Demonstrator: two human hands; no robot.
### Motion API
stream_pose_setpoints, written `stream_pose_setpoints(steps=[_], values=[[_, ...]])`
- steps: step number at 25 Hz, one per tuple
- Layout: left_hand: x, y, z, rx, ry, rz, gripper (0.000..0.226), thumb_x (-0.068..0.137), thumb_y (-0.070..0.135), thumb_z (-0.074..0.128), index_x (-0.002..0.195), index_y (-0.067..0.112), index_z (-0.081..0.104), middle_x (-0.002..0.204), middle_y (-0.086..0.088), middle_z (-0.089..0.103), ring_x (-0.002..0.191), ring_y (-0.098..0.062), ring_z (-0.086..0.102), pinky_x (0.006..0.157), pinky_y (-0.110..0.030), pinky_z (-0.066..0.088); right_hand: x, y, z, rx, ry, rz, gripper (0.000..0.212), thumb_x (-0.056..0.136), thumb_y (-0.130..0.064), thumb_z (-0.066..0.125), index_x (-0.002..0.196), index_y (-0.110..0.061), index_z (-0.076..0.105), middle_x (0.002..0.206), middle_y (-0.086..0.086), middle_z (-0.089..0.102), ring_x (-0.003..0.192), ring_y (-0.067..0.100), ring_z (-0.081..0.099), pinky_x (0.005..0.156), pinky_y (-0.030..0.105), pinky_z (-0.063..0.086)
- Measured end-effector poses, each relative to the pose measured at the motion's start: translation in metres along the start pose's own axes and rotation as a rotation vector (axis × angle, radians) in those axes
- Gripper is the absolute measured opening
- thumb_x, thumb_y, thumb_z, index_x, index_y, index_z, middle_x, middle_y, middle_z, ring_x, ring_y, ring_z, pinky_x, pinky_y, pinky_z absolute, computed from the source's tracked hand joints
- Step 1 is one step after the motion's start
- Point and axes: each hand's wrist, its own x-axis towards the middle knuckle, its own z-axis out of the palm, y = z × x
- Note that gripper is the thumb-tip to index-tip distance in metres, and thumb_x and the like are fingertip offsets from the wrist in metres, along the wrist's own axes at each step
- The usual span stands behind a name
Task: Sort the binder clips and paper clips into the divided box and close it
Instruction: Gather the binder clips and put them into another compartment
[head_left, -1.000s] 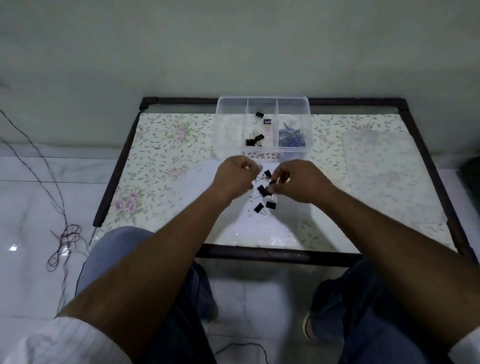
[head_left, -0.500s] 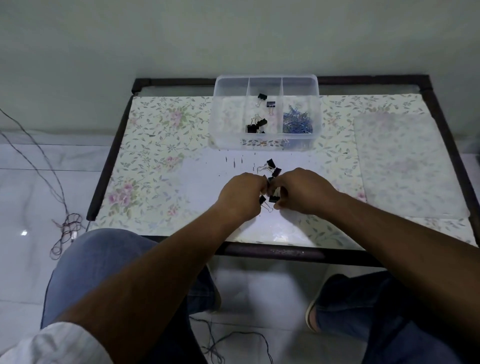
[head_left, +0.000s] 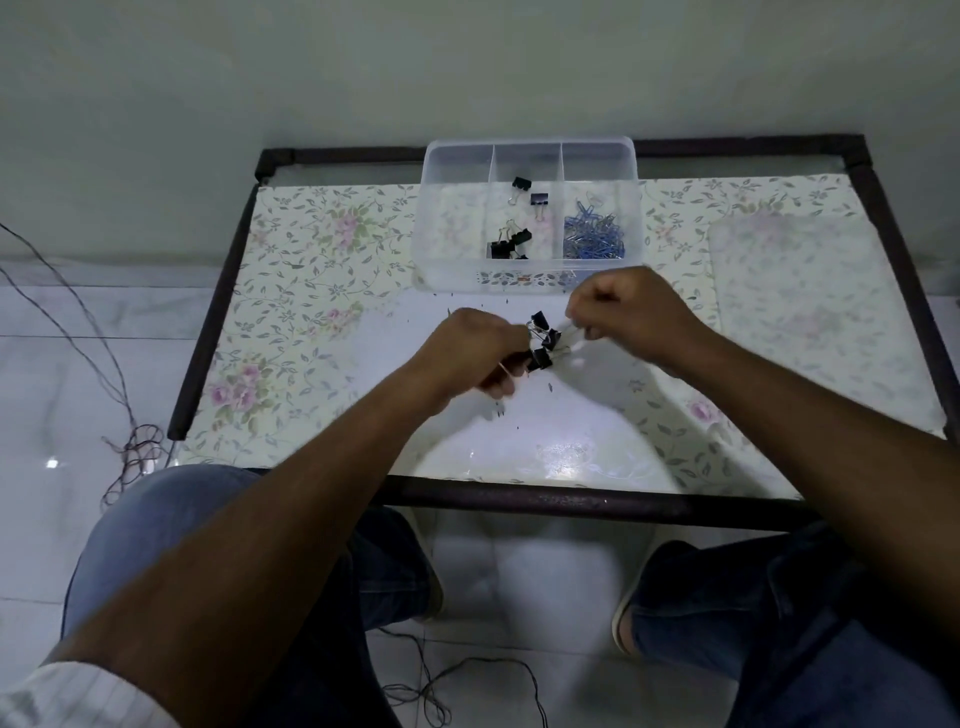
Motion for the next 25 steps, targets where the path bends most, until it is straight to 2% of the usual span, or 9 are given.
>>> stream_pose_setpoints(steps=[3, 5, 7, 10, 13, 15, 17, 21, 25], values=[[-0.001, 0.006, -0.002, -0.368, -0.009, -0.001, 0.019, 0.086, 0.017, 0.048, 0.08, 0.004, 0.062, 0.072, -0.014, 0.062, 0.059, -0.027, 0.058, 0.051, -0.028, 0.045, 0.007, -0.003, -0.005, 0.768, 0.015, 0.292, 0.026, 0.091, -0.004, 0.042, 0.076, -0.005, 0.062, 0.073, 0.009, 0.061, 0.067, 0.024, 0.06, 0.064, 0.034, 0.06], [-0.002, 0.006, -0.001, -0.497, -0.037, 0.032, 0.021, 0.087, 0.008, 0.038, 0.082, 0.007, 0.059, 0.071, -0.012, 0.058, 0.058, -0.026, 0.053, 0.049, -0.026, 0.041, 0.008, -0.003, -0.005, 0.911, -0.053, 0.394, 0.026, 0.09, -0.011, 0.037, 0.074, -0.01, 0.058, 0.07, 0.006, 0.051, 0.062, 0.021, 0.052, 0.057, 0.029, 0.051], [-0.002, 0.007, 0.0, -0.641, -0.095, 0.03, 0.024, 0.085, 0.004, 0.032, 0.082, 0.009, 0.056, 0.074, -0.01, 0.056, 0.059, -0.025, 0.052, 0.049, -0.026, 0.038, 0.01, 0.001, 0.001, 0.772, -0.081, 0.426, 0.026, 0.095, -0.021, 0.046, 0.075, -0.012, 0.059, 0.065, 0.001, 0.043, 0.058, 0.018, 0.044, 0.054, 0.026, 0.04], [-0.001, 0.013, 0.001, -0.791, -0.156, -0.004, 0.018, 0.091, 0.018, 0.041, 0.073, 0.016, 0.045, 0.072, -0.006, 0.05, 0.058, -0.022, 0.048, 0.049, -0.027, 0.031, 0.013, 0.012, 0.013, 0.173, 0.032, 0.252, 0.023, 0.096, -0.032, 0.07, 0.081, -0.014, 0.071, 0.058, -0.006, 0.046, 0.049, 0.009, 0.041, 0.05, 0.02, 0.033], [0.007, 0.005, 0.003, -0.418, 0.047, -0.074, 0.049, 0.106, 0.045, 0.05, 0.065, 0.018, 0.045, 0.064, -0.001, 0.049, 0.054, -0.018, 0.047, 0.05, -0.025, 0.031, 0.016, 0.018, 0.023, -0.395, 0.095, 0.001, 0.022, 0.084, -0.044, 0.083, 0.093, -0.026, 0.077, 0.072, -0.016, 0.058, 0.06, -0.003, 0.052, 0.056, 0.014, 0.035], [0.013, -0.013, 0.008, 0.178, 0.22, 0.026, 0.043, 0.108, 0.041, 0.048, 0.076, 0.016, 0.062, 0.075, -0.002, 0.063, 0.067, -0.022, 0.06, 0.062, -0.029, 0.04, 0.018, 0.018, 0.029, -0.517, 0.043, 0.022, 0.038, 0.076, -0.049, 0.089, 0.106, -0.028, 0.078, 0.087, -0.013, 0.058, 0.075, 0.003, 0.055, 0.064, 0.023, 0.038], [0.015, -0.031, 0.016, 0.588, 0.29, 0.156, 0.021, 0.105, 0.034, 0.053, 0.106, 0.019, 0.068, 0.094, -0.004, 0.071, 0.089, -0.026, 0.067, 0.07, -0.031, 0.042, 0.021, 0.016, 0.033, -0.601, 0.014, 0.047, 0.045, 0.073, -0.048, 0.092, 0.11, -0.027, 0.078, 0.09, -0.011, 0.059, 0.082, 0.011, 0.056, 0.068, 0.026, 0.038], [0.019, -0.042, 0.025, 0.757, 0.306, 0.252, 0.053, 0.092, 0.047, 0.07, 0.14, 0.028, 0.059, 0.126, -0.004, 0.07, 0.115, -0.026, 0.066, 0.084, -0.033, 0.048, 0.022, 0.02, 0.035, -0.498, -0.012, 0.087, 0.034, 0.069, -0.038, 0.096, 0.093, -0.024, 0.078, 0.079, -0.012, 0.06, 0.07, 0.011, 0.056, 0.057, 0.028, 0.037], [0.021, -0.043, 0.032, 0.847, 0.316, 0.275, 0.045, 0.09, 0.046, 0.074, 0.13, 0.03, 0.066, 0.119, -0.002, 0.069, 0.109, -0.025, 0.066, 0.078, -0.03, 0.044, 0.019, 0.023, 0.035, -0.397, -0.059, 0.058, 0.025, 0.073, -0.028, 0.093, 0.075, -0.024, 0.068, 0.077, -0.011, 0.067, 0.069, 0.012, 0.061, 0.059, 0.026, 0.042]])
